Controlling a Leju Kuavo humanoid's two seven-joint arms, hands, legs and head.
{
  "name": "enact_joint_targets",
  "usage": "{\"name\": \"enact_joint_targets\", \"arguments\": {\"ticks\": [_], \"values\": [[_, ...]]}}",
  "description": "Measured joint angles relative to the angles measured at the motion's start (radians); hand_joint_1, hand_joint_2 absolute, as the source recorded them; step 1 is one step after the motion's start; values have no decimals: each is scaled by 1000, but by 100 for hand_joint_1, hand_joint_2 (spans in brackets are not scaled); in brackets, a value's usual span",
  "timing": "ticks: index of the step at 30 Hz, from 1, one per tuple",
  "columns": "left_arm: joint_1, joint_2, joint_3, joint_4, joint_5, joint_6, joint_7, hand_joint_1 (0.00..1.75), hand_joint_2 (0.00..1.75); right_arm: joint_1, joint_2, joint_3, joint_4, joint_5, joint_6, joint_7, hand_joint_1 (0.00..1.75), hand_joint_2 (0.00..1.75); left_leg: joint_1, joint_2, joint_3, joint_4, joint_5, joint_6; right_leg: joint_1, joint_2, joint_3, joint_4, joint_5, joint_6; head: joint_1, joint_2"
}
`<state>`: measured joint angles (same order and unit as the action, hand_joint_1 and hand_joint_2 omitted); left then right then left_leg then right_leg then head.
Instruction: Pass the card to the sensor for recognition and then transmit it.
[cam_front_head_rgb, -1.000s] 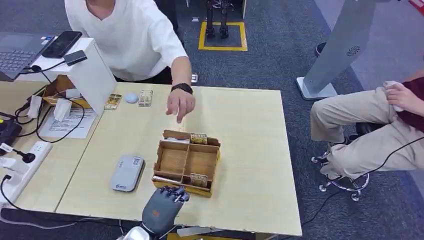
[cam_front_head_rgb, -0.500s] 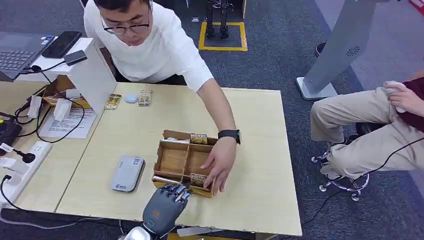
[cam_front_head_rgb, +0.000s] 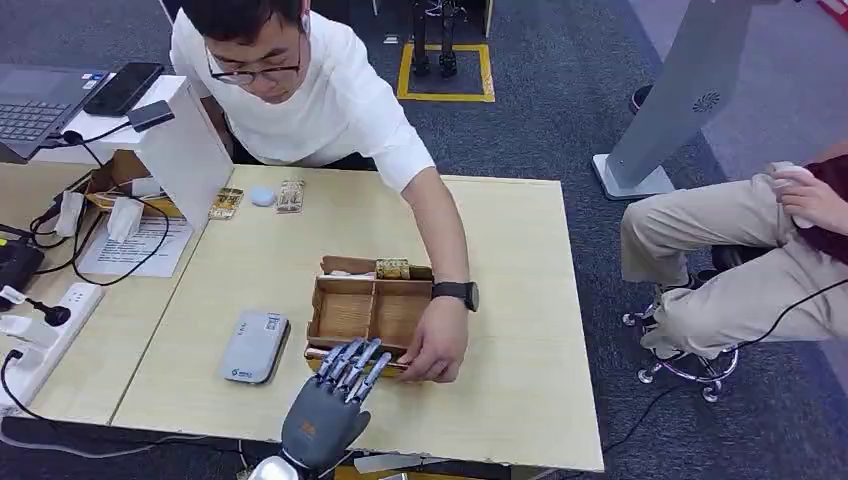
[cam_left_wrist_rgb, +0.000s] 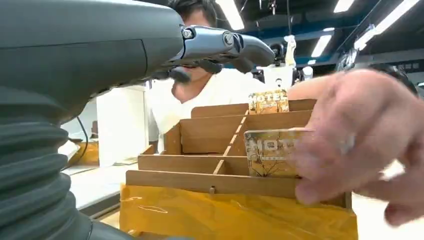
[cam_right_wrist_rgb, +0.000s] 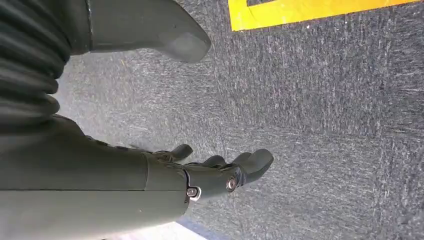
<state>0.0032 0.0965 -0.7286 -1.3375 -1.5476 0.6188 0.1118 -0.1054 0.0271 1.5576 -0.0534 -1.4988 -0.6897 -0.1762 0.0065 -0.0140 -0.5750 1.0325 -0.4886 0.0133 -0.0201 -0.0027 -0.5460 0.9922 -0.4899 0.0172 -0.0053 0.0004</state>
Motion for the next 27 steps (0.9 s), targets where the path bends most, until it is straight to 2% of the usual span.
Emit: {"name": "enact_joint_targets", "arguments": {"ticks": [27], "values": [[15,-14,8,-9,0,3,0,0,175,1,0,0,1,-17,0,-13,0,175,0,0,0,0,0,0,0,0,0,0,0,0,0,0]]}}
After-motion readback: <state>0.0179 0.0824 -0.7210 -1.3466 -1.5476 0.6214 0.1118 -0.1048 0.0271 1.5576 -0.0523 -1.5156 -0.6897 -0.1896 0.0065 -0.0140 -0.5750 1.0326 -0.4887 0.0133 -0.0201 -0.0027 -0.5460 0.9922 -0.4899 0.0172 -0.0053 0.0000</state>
